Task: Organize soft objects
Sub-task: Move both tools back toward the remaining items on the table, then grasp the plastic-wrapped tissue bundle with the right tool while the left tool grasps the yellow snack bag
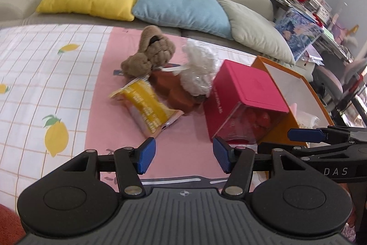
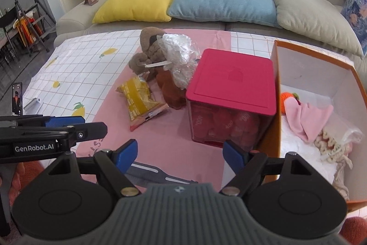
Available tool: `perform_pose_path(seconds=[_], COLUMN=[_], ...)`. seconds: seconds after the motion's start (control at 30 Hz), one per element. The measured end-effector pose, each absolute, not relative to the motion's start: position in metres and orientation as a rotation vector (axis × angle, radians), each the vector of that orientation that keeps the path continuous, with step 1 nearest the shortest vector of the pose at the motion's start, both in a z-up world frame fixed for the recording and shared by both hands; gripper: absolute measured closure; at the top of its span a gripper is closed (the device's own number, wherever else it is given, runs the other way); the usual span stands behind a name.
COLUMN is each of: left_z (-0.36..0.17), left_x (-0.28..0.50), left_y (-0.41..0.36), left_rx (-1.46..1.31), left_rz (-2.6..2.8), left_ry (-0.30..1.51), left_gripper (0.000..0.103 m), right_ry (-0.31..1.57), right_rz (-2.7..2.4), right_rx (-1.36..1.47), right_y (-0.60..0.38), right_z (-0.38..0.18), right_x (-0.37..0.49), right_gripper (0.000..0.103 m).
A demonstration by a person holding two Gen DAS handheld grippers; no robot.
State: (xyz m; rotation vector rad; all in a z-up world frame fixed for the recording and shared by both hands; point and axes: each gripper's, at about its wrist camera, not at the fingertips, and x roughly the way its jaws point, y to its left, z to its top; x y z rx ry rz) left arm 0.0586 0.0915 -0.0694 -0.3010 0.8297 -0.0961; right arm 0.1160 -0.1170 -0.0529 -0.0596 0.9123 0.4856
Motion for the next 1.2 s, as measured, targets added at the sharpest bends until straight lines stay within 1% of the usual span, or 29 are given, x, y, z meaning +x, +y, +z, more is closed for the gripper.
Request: perform_pose_path(seconds=[0.1, 0.17, 0.33, 0.57, 0.67, 0.73, 0.87, 1.1, 1.17, 1.2], left_z=[-0.074, -0.076, -0.076, -0.080, -0.084, -0.087, -0.101, -0.126, -0.129, -0.131], left_x=[0.061, 0.064, 0.077, 0.107, 0.119, 0.127, 0.146, 0.172, 0.176, 0.178], left_y=[0.101, 0.106, 0.113, 0.120, 0.122, 0.124, 0.129, 0.135, 0.132, 0.131], left_rx=[-0.332, -0.338, -0.334, -0.336, -0.337, -0.333, -0.389, -0.502, -0.486, -0.479], left_rz=[-0.087, -0.084, -0.062, -0.034, -0.007, 0.003, 0.023, 0.119, 0.147, 0.155], left_ry=[0.830, 0.827, 0.827, 0.845, 0.856, 0.858, 0.901, 0.957, 0.970, 0.975], left_gripper=[0.036, 0.036, 0.036, 0.035, 0.033, 0.029, 0.027, 0.026, 0.026, 0.026], right_ry=[0.896, 0.883, 0.824, 0.747, 0.749, 0.747, 0.734, 0.770, 0.789, 0.801], right_rz=[0.488, 0.505, 0.546, 0.572, 0.561, 0.562, 0.549, 0.550, 0.538, 0.535], right_rx=[-0.101, -0.134, -0.223, -0.335, -0.355, -0.371, -0.423, -0.376, -0.379, -0.376], right_y=[-0.107, -0.100, -0.083, -0.061, -0.050, -0.044, -0.031, -0.019, -0.014, -0.013], right_z=[-0.055, -0.056, -0.051, -0.048, -0.054, -0.058, -0.064, -0.070, -0.075, -0.078], right_x=[0.122, 0.127, 0.136, 0.169, 0.192, 0.207, 0.229, 0.253, 0.258, 0.260], right_gripper=[0.024, 0.030, 0.035, 0.035, 0.035, 0.035, 0.035, 0.035, 0.042, 0.043])
